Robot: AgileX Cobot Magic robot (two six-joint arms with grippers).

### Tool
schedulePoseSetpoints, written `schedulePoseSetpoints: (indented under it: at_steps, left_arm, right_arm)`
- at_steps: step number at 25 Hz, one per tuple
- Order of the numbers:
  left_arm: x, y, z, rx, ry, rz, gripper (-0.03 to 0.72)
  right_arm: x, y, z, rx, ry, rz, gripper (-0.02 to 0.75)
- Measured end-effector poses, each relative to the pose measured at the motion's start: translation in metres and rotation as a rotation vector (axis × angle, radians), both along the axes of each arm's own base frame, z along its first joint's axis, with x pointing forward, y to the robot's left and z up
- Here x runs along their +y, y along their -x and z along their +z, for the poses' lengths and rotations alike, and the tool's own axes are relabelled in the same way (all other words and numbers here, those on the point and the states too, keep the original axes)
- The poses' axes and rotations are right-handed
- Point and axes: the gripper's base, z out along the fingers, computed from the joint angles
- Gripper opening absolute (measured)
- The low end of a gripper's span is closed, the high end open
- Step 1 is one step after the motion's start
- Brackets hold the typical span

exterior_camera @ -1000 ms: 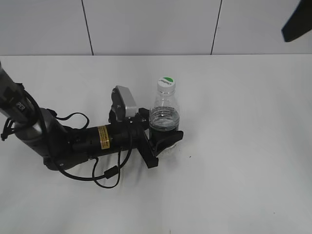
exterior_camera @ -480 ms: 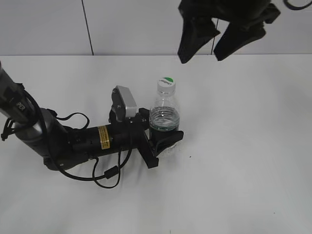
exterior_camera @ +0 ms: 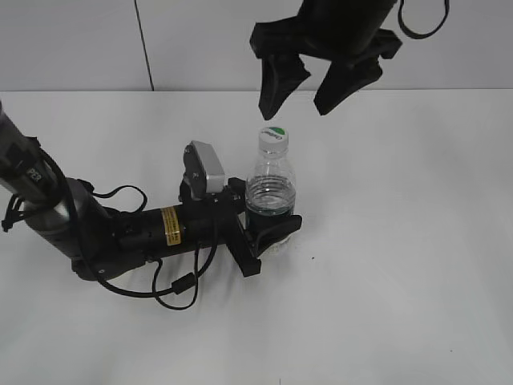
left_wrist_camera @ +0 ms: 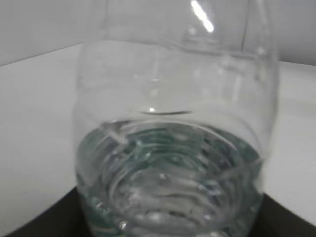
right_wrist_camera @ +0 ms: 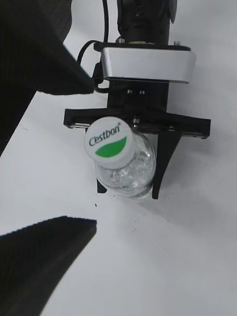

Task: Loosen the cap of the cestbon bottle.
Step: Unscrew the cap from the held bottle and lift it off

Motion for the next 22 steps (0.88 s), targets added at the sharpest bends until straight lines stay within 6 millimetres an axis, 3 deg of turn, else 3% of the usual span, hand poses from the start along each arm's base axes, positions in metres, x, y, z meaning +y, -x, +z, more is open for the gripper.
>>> schedulePoseSetpoints:
  at_steps: [11, 16, 22]
  left_arm:
    - [0.0, 0.0, 0.0, 0.0, -0.001, 0.001, 0.4]
    - [0.0, 0.0, 0.0, 0.0, 0.0, 0.001, 0.4]
    - [0.0, 0.0, 0.0, 0.0, 0.0, 0.001, 0.4]
  right_arm:
    - [0.024, 0.007, -0.015, 0.013, 0.039, 0.065, 0.584]
    - [0.027, 0.0, -0.029, 0.02, 0.082, 0.07, 0.584]
    - [0.025, -0.002, -0.029, 0.006, 0.1, 0.071, 0.584]
